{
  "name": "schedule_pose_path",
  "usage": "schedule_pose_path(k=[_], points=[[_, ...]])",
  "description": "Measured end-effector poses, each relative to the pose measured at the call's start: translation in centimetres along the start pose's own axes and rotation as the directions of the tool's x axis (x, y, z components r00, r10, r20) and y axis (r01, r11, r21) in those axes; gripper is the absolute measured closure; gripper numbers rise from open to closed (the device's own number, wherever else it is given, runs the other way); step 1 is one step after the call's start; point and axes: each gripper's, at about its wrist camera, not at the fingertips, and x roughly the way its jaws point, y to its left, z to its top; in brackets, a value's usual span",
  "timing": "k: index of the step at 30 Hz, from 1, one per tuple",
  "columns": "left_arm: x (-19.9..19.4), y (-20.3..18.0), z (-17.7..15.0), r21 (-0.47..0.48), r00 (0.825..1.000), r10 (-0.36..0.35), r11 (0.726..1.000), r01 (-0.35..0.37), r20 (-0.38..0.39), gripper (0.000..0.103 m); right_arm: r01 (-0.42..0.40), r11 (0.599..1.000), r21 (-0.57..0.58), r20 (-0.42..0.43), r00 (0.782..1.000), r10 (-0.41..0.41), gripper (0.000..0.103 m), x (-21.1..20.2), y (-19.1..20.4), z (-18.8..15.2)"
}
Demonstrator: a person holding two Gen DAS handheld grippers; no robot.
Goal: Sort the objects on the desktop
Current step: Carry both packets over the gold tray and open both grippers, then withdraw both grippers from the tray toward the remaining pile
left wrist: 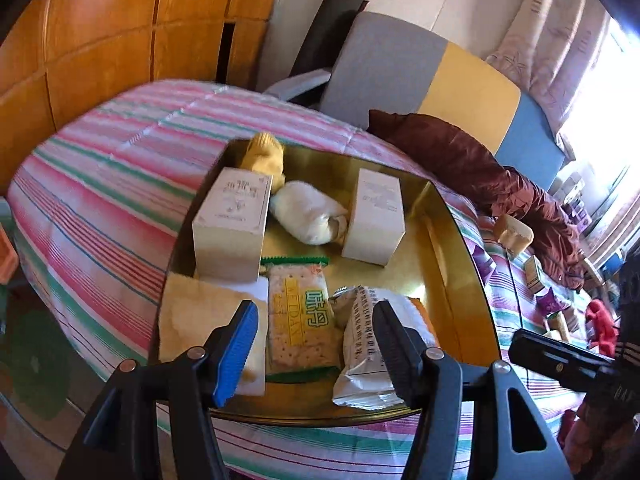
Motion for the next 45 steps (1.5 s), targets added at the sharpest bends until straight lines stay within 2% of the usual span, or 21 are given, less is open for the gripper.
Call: schedule_pose_path(k=[5, 9, 15, 25, 29, 33, 35, 38, 43, 44, 45], points=[[-1.6, -2.0, 0.4, 0.06, 0.998, 0.048, 0.997, -0.05, 0.045, 0.043, 0.078, 0.996, -0.049, 0.048, 0.996, -0.076, 0.022, -1.7, 0.5, -1.1], [-2.5, -3.1, 0.3, 0.093, 0.992, 0.103, 0.99, -0.11, 0.078, 0.043, 0.173, 0.978, -0.115, 0.111, 0.981, -0.16, 0.017, -2.9, 1.4, -2.1], [-3.2, -3.9, 0.0, 0.113, 0.987, 0.127, 0.984, -0.138, 0.095, 0.043, 0.235, 0.959, -0.158, 0.177, 0.962, -0.206, 0.014, -4.1, 1.9, -2.9], [-3.7, -5.2, -0.3, 0.14, 0.975, 0.187, 0.969, -0.203, 0.121, 0.043, 0.294, 0.945, -0.146, 0.258, 0.933, -0.25, 0.012, -6.1, 1.0, -3.2], [-3.8, -5.9, -0.3, 0.161, 0.981, 0.151, 0.972, -0.169, 0.119, 0.043, 0.321, 0.938, -0.133, 0.284, 0.919, -0.275, 0.01, -6.9, 0.4, -3.2], [-4.1, -7.3, -0.4, 0.207, 0.983, 0.123, 0.967, -0.15, 0.138, 0.041, 0.282, 0.957, -0.066, 0.259, 0.931, -0.257, 0.01, -8.0, -1.5, -2.8], [-4.0, -7.9, -0.4, 0.217, 0.986, 0.098, 0.968, -0.125, 0.132, 0.04, 0.289, 0.957, -0.02, 0.254, 0.927, -0.275, 0.01, -8.6, -2.6, -2.7], [-3.8, -8.8, -0.6, 0.237, 0.992, 0.057, 0.968, -0.083, 0.115, 0.031, 0.312, 0.95, 0.018, 0.267, 0.914, -0.306, 0.01, -9.6, -3.9, -2.9], [-3.6, -10.4, -1.3, 0.278, 0.995, -0.043, 0.96, 0.016, 0.092, 0.031, 0.309, 0.945, 0.108, 0.257, 0.909, -0.327, 0.01, -11.2, -6.6, -3.4], [-3.7, -10.7, -1.5, 0.287, 0.994, -0.054, 0.958, 0.026, 0.093, 0.029, 0.309, 0.943, 0.121, 0.255, 0.909, -0.33, 0.01, -11.5, -7.1, -3.6], [-3.7, -11.1, -1.7, 0.304, 0.992, -0.081, 0.951, 0.049, 0.092, 0.023, 0.319, 0.938, 0.135, 0.251, 0.905, -0.344, 0.01, -11.9, -7.7, -3.8]])
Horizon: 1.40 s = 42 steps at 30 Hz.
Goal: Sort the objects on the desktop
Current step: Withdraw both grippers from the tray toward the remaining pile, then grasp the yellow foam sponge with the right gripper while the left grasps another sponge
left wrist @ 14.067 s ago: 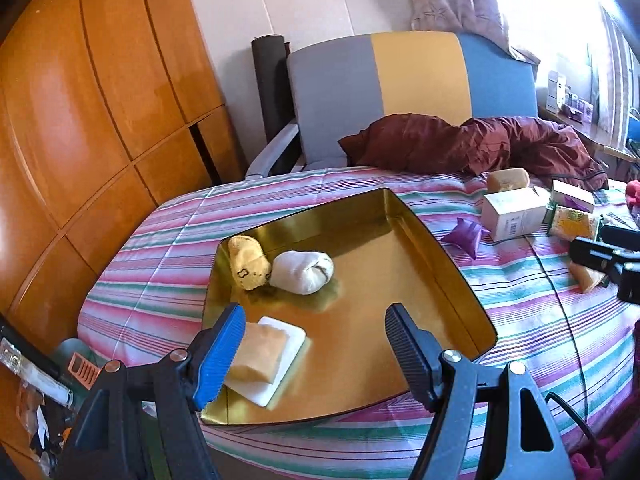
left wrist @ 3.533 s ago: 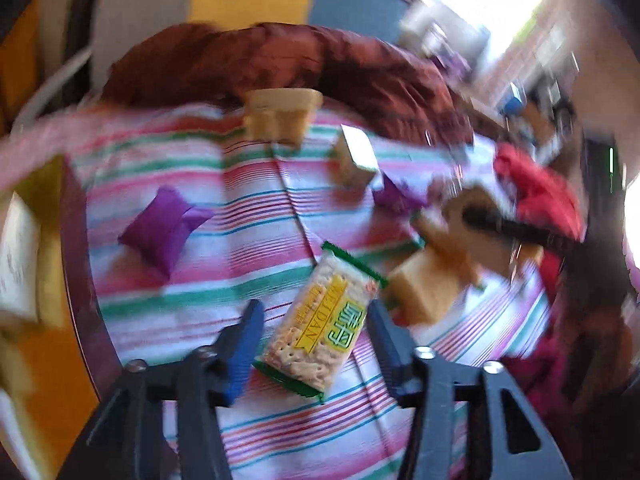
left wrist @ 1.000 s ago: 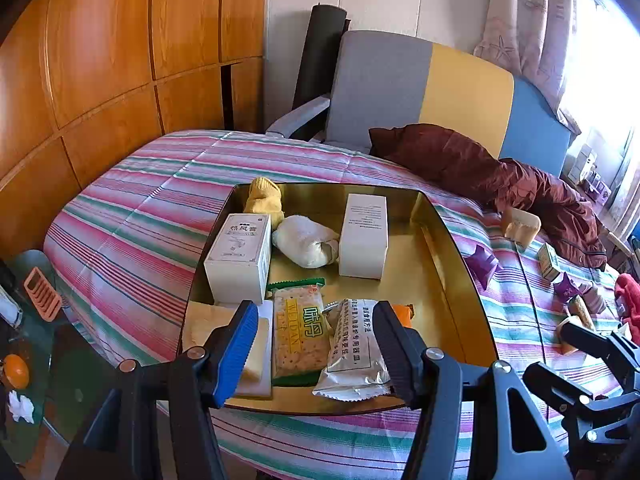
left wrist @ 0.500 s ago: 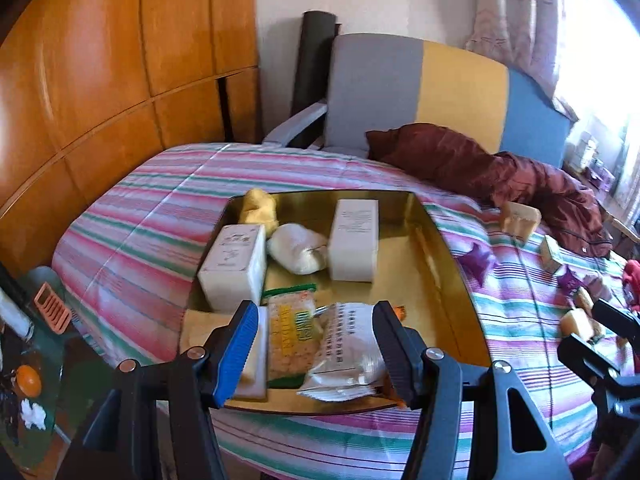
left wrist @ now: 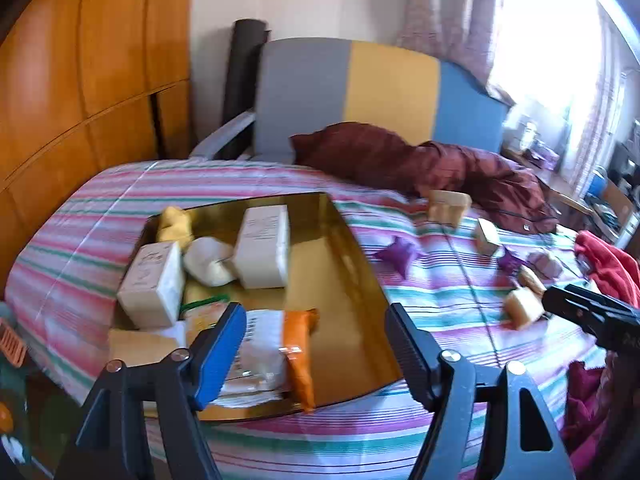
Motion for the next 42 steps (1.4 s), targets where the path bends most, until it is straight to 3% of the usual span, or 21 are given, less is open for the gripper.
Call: schedule_pose_path(k=[6, 12, 17, 21, 25, 29, 32, 35, 40, 42], points=[[0.3, -2.1, -0.4, 0.073, 0.998, -0.057, 0.996, 0.057, -0.003, 0.019, 0.032, 0.995, 0.099, -0.061, 0.998, -0.026, 0.01, -0.6, -4.0, -0.3], [1.2, -3.2, -0.8, 0.084, 0.992, -0.116, 0.989, 0.12, -0.056, 0.02, 0.131, 0.963, 0.235, -0.036, 0.991, -0.126, 0.01, -2.8, -9.7, 0.5], [2.0, -3.3, -0.8, 0.063, 0.989, -0.12, 0.99, 0.126, -0.085, 0.02, 0.205, 0.855, 0.477, -0.004, 0.973, -0.231, 0.01, -5.9, -18.0, 1.4], [2.6, -3.3, -0.7, 0.063, 0.989, -0.109, 0.991, 0.116, -0.101, 0.02, 0.291, 0.762, 0.579, -0.033, 0.942, -0.334, 0.01, -6.8, -23.1, 1.5], [2.7, -3.8, -0.6, 0.088, 0.99, -0.105, 0.99, 0.114, -0.099, 0.02, 0.341, 0.678, 0.651, -0.093, 0.922, -0.375, 0.014, -6.2, -27.5, 1.2], [3.2, -4.6, -0.2, 0.109, 0.985, -0.124, 0.985, 0.137, -0.117, 0.02, 0.4, 0.612, 0.682, -0.196, 0.906, -0.374, 0.032, -4.1, -31.4, 1.1], [3.4, -5.4, -0.2, 0.126, 0.984, -0.131, 0.981, 0.147, -0.124, 0.02, 0.434, 0.571, 0.697, -0.238, 0.891, -0.387, 0.032, -2.9, -33.4, 0.8], [3.6, -6.3, -0.2, 0.152, 0.981, -0.141, 0.975, 0.16, -0.133, 0.02, 0.44, 0.549, 0.711, -0.261, 0.89, -0.375, 0.035, -2.3, -34.4, 0.3], [4.7, -8.7, 0.2, 0.186, 0.965, -0.199, 0.956, 0.229, -0.168, 0.02, 0.475, 0.564, 0.675, -0.295, 0.875, -0.384, 0.038, -1.3, -34.7, 0.6], [5.2, -9.9, 0.2, 0.185, 0.952, -0.237, 0.944, 0.272, -0.192, 0.02, 0.491, 0.582, 0.648, -0.322, 0.87, -0.374, 0.05, -0.5, -34.7, 0.6]])
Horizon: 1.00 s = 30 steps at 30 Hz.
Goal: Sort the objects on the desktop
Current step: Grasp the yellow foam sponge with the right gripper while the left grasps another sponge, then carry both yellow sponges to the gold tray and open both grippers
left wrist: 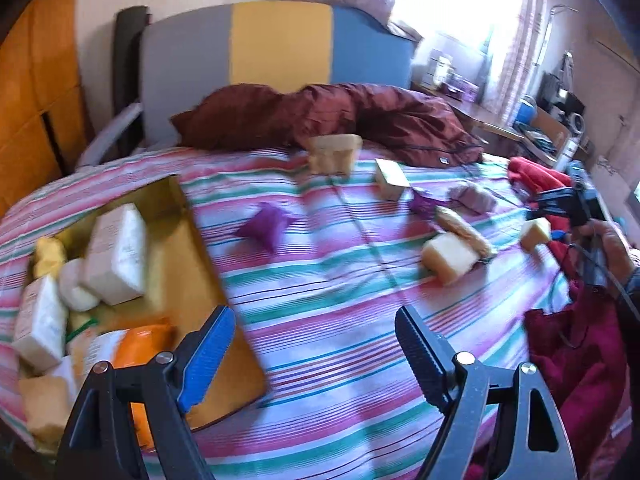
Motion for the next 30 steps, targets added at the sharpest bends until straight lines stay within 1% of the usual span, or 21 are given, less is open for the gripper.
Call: schedule_pose_path(k=[1, 2, 4, 5, 7, 8, 10, 12, 14, 16, 17, 18, 19, 20, 21, 22, 25, 28, 30], points=[[0.4, -0.4, 0.2, 0.001, 1.0, -0.021, 1.0, 0.021, -0.01, 0.02, 0.021, 1.0, -0.02, -0.01, 1.0, -0.021, 0.055, 0.3, 0.3, 0.0], [0.9, -1.0, 0.4, 0.002, 0.999, -0.04, 0.999, 0.04, -0.019, 0.02, 0.043, 0.998, -0.039, -0.009, 0.999, -0.044, 0.058, 0.4, 0.5, -0.1], [1.9, -2.4, 0.9, 0.026, 0.997, -0.063, 0.998, 0.064, -0.035, 0.02, 0.06, 0.995, -0.081, 0.009, 0.998, -0.06, 0.06, 0.2, 1.1, -0.2], [2.2, -2.9, 1.0, 0.043, 0.997, -0.061, 0.997, 0.063, -0.037, 0.02, 0.065, 0.993, -0.095, 0.012, 0.998, -0.064, 0.061, 0.1, 1.3, -0.3], [3.0, -4.7, 1.4, 0.118, 0.998, -0.051, 0.992, 0.056, -0.041, 0.02, 0.059, 0.992, -0.113, 0.02, 0.998, -0.057, 0.062, -0.1, 1.5, -0.4], [3.7, -5.8, 1.7, 0.159, 0.997, -0.059, 0.985, 0.066, -0.051, 0.02, 0.054, 0.992, -0.114, 0.025, 0.998, -0.052, 0.062, -0.2, 1.5, -0.4], [4.9, -7.3, 2.1, 0.21, 0.993, -0.078, 0.973, 0.094, -0.085, 0.02, 0.046, 0.993, -0.113, 0.036, 0.998, -0.043, 0.062, -0.5, 1.3, -0.4], [6.5, -9.1, 2.5, 0.284, 0.987, -0.11, 0.949, 0.14, -0.117, 0.019, 0.026, 0.994, -0.108, 0.045, 0.999, -0.021, 0.062, -0.8, 1.3, -0.4], [8.2, -11.1, 2.8, 0.366, 0.978, -0.115, 0.914, 0.172, -0.173, 0.015, 0.006, 0.994, -0.111, 0.053, 0.999, 0.0, 0.062, -0.9, 1.2, -0.2], [9.3, -12.6, 3.0, 0.454, 0.979, -0.11, 0.873, 0.178, -0.172, 0.015, -0.007, 0.993, -0.115, 0.059, 0.998, 0.014, 0.062, -1.1, 1.3, -0.2], [9.7, -13.0, 3.1, 0.478, 0.98, -0.102, 0.861, 0.174, -0.174, 0.014, -0.011, 0.993, -0.117, 0.063, 0.998, 0.019, 0.062, -1.1, 1.5, -0.1], [10.4, -13.7, 3.2, 0.513, 0.978, -0.089, 0.84, 0.175, -0.188, 0.013, -0.023, 0.993, -0.12, 0.064, 0.997, 0.03, 0.062, -1.2, 1.6, -0.2], [10.8, -14.1, 3.4, 0.528, 0.977, -0.089, 0.83, 0.179, -0.191, 0.012, -0.033, 0.992, -0.121, 0.063, 0.997, 0.041, 0.062, -1.3, 1.6, -0.2], [11.2, -14.2, 3.6, 0.54, 0.977, -0.09, 0.822, 0.182, -0.194, 0.008, -0.039, 0.992, -0.122, 0.061, 0.997, 0.046, 0.062, -1.0, 1.6, -0.1], [11.7, -14.4, 3.8, 0.55, 0.975, -0.091, 0.814, 0.189, -0.201, 0.001, -0.045, 0.991, -0.128, 0.061, 0.997, 0.053, 0.062, -1.1, 1.7, -0.2], [12.2, -14.6, 4.0, 0.554, 0.973, -0.095, 0.809, 0.199, -0.21, 0.0, -0.049, 0.99, -0.132, 0.059, 0.997, 0.058, 0.062, -1.1, 1.7, -0.2], [13.7, -14.8, 4.7, 0.553, 0.965, -0.099, 0.803, 0.221, -0.241, 0.0, -0.056, 0.987, -0.153, 0.054, 0.996, 0.065, 0.062, -1.1, 2.3, -0.5], [15.0, -14.9, 5.1, 0.551, 0.962, -0.101, 0.803, 0.23, -0.254, 0.0, -0.056, 0.983, -0.176, 0.062, 0.996, 0.068, 0.062, -1.3, 2.7, -0.5], [15.5, -14.9, 5.2, 0.546, 0.961, -0.102, 0.805, 0.232, -0.259, 0.006, -0.063, 0.982, -0.18, 0.06, 0.995, 0.075, 0.061, -1.3, 2.8, -0.5]])
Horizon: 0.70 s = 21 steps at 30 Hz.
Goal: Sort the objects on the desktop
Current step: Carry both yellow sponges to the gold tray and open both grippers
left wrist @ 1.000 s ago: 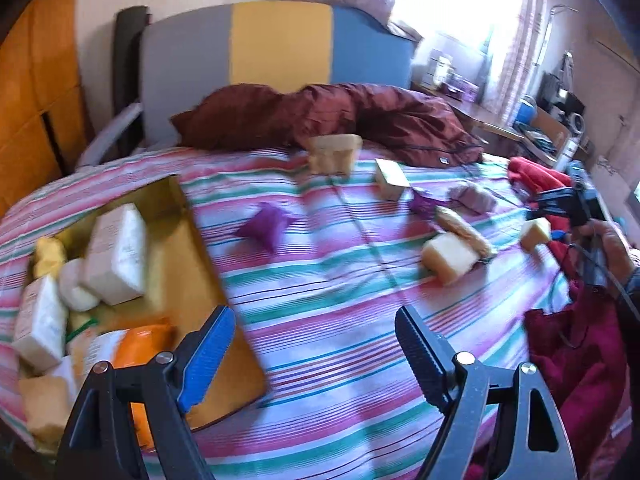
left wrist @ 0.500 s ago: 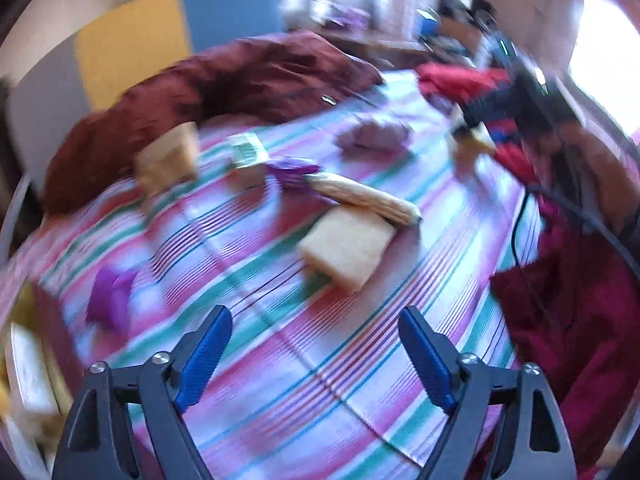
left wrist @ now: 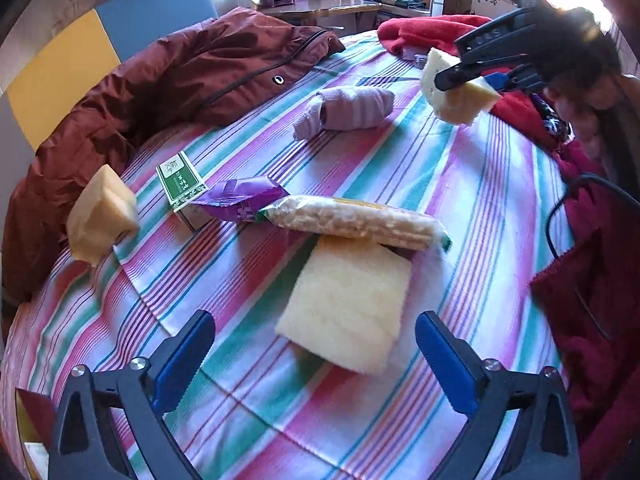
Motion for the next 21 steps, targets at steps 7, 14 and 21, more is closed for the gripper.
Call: schedule_pose_path(k=[7, 14, 21], points=[[1.9, -0.3, 0.2, -0.008, 0.994, -0.086, 0.996, 0.086, -0.06, 0.043, -0.011, 1.0, 0.001, -0.001, 1.0, 0.011, 0.061, 0.0, -0.1, 0.1], [0.6, -0.3, -1.4, -0.097, 0.998, -0.067, 0.993, 0.065, -0.02, 0.046, -0.036, 0.999, -0.035, 0.019, 0.999, 0.037, 0.061, -0.4, 0.6, 0.1], [-4.1, 0.2, -3.7, -0.253, 0.997, -0.049, 0.965, 0.063, 0.061, 0.046, -0.164, 0.974, -0.16, 0.039, 0.984, 0.172, 0.061, -1.5, 3.4, -0.5]])
